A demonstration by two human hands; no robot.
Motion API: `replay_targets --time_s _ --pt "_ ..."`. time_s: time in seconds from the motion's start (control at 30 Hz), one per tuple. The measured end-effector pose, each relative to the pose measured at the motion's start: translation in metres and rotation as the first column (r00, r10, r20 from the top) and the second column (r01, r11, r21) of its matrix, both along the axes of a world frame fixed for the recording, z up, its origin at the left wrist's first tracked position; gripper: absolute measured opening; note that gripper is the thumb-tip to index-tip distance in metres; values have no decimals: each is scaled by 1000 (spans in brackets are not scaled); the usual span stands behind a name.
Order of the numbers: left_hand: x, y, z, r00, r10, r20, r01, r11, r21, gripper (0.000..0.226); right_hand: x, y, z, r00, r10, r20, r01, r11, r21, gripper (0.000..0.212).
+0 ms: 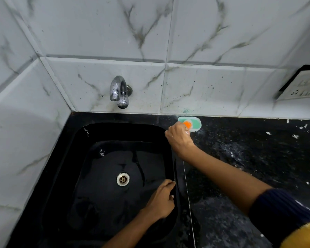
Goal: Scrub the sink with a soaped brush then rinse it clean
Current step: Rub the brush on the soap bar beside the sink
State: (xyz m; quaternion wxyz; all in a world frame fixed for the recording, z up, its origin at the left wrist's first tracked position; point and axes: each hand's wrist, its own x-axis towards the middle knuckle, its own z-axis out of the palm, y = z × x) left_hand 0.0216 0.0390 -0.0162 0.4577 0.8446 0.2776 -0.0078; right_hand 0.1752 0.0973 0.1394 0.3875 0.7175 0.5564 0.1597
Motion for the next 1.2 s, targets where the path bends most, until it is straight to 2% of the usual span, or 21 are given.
replay_targets --time_s 0.07,0.13,0.2,0.27,0.37,0.47,0.53,0.6,0.63,0.77,0.83,0.9,1.0,1.07,1.13,1.2 --pt "0 0 1 1000 -4 2 4 1000 -3 58 11 1 8 988 -89 -129 100 991 83 29" --pt "1 0 2 1000 -1 3 1 1000 -7 57 29 -4 18 938 -190 -289 258 941 217 18" --pt "1 -1 2 1000 -2 7 2 1000 -8 55 51 -17 23 855 -285 -433 443 835 325 13" --pt "1 -2 3 1000 -8 4 8 1000 -5 52 71 -36 20 738 -354 -575 617 700 361 17" --pt "1 -2 2 1000 -15 1 15 1000 7 53 89 -64 10 536 -399 -744 813 481 328 30" --pt "1 -2 3 1000 -22 -2 22 1000 18 54 98 -78 1 339 -403 -850 926 305 224 31" --pt "0 -3 4 1000 -27 -2 27 999 22 55 104 -83 1 218 -378 -900 962 239 133 28" --pt "-1 -3 5 1000 -27 -5 27 999 18 55 108 -84 5 169 -376 -911 973 209 95 27" --pt "-1 -3 6 1000 -25 -6 25 1000 16 55 109 -82 7 208 -396 -894 967 221 127 28" --pt "-1 -4 5 1000 -22 -15 22 1000 18 57 93 -65 18 569 -464 -679 816 420 397 29" --pt "-1 -4 4 999 -25 -22 25 999 20 58 81 -55 17 704 -451 -549 704 546 455 19" --pt "-1 -3 3 999 -24 -24 25 999 24 59 69 -44 11 802 -405 -438 587 669 457 15" --pt "-1 -3 1 1000 -21 -20 22 999 31 60 48 -32 2 907 -300 -294 397 843 363 15" --pt "0 -4 0 1000 -13 -19 14 999 32 61 35 -30 -5 948 -239 -211 282 938 202 18" --pt "0 -4 -1 1000 -6 -19 7 1000 28 61 25 -32 -13 973 -195 -127 199 980 25 21" --pt "0 -4 0 1000 -6 -19 7 1000 26 61 23 -36 -23 985 -162 -56 158 985 -71 22"
